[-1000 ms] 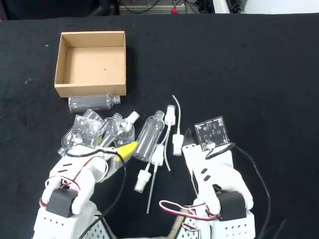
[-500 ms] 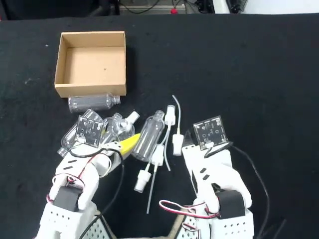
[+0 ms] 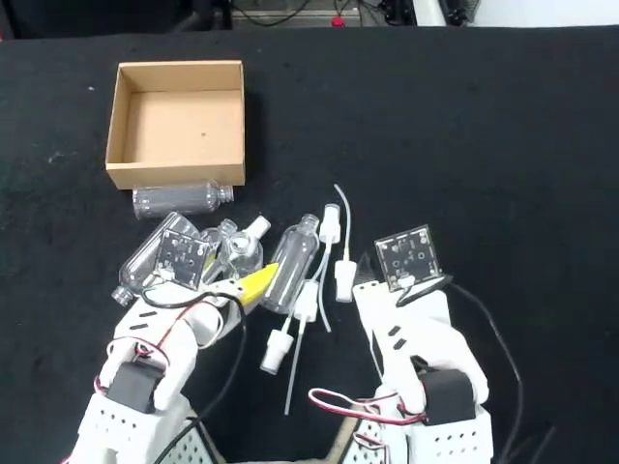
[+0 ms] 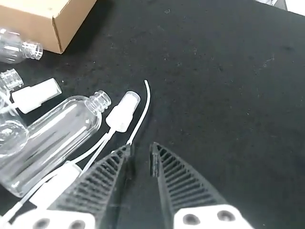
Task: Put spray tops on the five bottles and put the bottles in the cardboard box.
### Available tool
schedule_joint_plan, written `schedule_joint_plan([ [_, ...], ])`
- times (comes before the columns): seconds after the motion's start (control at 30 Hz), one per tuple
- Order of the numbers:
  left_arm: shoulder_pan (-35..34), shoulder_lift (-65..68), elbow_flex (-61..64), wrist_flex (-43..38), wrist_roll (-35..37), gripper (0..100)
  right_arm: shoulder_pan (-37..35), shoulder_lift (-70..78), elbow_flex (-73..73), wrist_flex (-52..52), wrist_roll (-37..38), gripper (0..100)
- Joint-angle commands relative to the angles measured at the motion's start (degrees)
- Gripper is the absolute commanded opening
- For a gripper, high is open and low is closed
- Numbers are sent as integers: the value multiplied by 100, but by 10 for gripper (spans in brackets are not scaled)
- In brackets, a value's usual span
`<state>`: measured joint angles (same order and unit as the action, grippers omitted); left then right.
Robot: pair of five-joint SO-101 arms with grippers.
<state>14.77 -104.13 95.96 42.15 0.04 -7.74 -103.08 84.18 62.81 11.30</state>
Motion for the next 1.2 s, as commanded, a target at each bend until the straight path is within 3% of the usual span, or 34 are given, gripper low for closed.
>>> schedule_joint_plan([
  [0.0,57,-26,136,88,79,315,-79,-549,-40,-149,-26,64],
  [0.87,-207,176,136,62,-132,316,-88,-549,-57,-149,-53,64],
  [1.17,-242,1785,189,-1459,-88,310,-88,-549,-31,-105,-62,64],
])
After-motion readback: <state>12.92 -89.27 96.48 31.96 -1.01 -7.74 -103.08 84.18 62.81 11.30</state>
